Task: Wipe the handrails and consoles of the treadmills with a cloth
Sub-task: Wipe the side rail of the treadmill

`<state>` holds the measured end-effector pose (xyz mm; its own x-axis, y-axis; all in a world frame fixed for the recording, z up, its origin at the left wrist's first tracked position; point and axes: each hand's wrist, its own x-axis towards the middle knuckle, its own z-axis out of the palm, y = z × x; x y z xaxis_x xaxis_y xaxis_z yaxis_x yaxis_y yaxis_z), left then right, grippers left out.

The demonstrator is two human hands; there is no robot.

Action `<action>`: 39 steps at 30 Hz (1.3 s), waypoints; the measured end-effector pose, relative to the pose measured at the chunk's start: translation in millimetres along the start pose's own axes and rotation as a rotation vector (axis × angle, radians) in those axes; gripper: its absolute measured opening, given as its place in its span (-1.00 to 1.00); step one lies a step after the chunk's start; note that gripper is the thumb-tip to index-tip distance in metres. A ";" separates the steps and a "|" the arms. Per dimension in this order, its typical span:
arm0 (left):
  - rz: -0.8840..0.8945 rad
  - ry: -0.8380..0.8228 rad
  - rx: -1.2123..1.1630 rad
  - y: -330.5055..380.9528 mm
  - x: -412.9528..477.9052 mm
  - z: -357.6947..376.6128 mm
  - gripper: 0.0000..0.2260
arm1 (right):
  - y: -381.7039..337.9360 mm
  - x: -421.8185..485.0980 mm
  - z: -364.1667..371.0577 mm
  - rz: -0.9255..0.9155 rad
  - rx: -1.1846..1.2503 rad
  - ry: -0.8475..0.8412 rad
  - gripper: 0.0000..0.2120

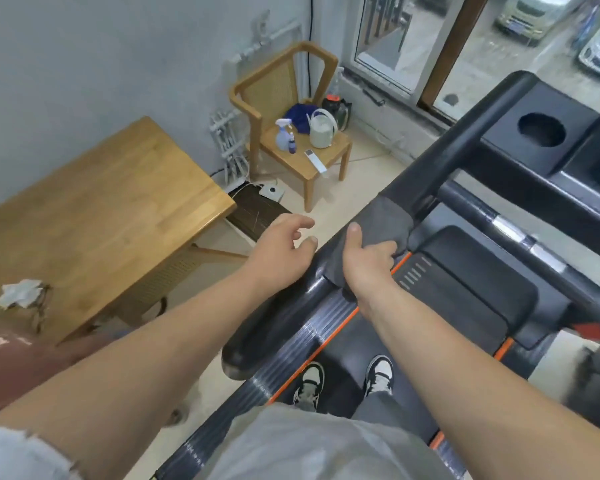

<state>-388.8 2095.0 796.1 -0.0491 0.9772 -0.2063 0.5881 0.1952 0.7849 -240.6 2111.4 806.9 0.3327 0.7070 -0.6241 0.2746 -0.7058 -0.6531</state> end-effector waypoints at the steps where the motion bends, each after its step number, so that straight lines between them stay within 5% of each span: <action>1: -0.031 0.001 0.008 -7.0 -4.3 -1.7 -0.71 | 5.0 -7.4 6.2 -0.002 -0.020 0.018 -0.19; 11: -0.189 -0.076 0.080 -52.7 -13.9 -20.3 -0.69 | 71.7 -104.5 70.7 0.371 -0.143 -0.307 -0.03; 15: -0.187 -0.086 0.058 -44.0 -10.5 -22.2 -0.69 | 49.5 -67.3 62.3 0.372 0.136 -0.237 0.21; 19: -0.195 -0.092 0.054 -39.0 -15.2 -21.2 -0.69 | 17.8 -29.1 40.5 0.189 0.191 0.023 -0.06; 23: -0.249 -0.122 0.005 -40.0 -36.8 -11.8 -0.70 | 30.5 -45.9 42.0 0.087 0.089 0.071 -0.14; 29: -0.314 -0.062 -0.019 -51.4 -79.0 -20.4 -0.70 | 86.6 -124.4 84.2 0.239 0.048 -0.140 -0.13; 33: -0.386 0.032 -0.101 -47.4 -112.1 -27.7 -0.63 | 128.8 -111.7 84.8 0.373 0.273 -0.380 0.14; 37: -0.309 0.158 -0.139 -19.8 -146.2 -29.9 -0.51 | 84.8 -113.9 25.3 0.265 0.379 -0.437 -0.25; 39: -0.219 0.223 -0.155 -3.8 -159.8 -22.7 -0.53 | 73.9 -110.6 6.4 0.209 0.444 -0.472 -0.24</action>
<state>-401.5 1940.0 839.4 -0.3454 0.9016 -0.2604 0.4150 0.3956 0.8193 -262.9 1981.3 824.9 -0.1181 0.5734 -0.8107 -0.1824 -0.8150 -0.5500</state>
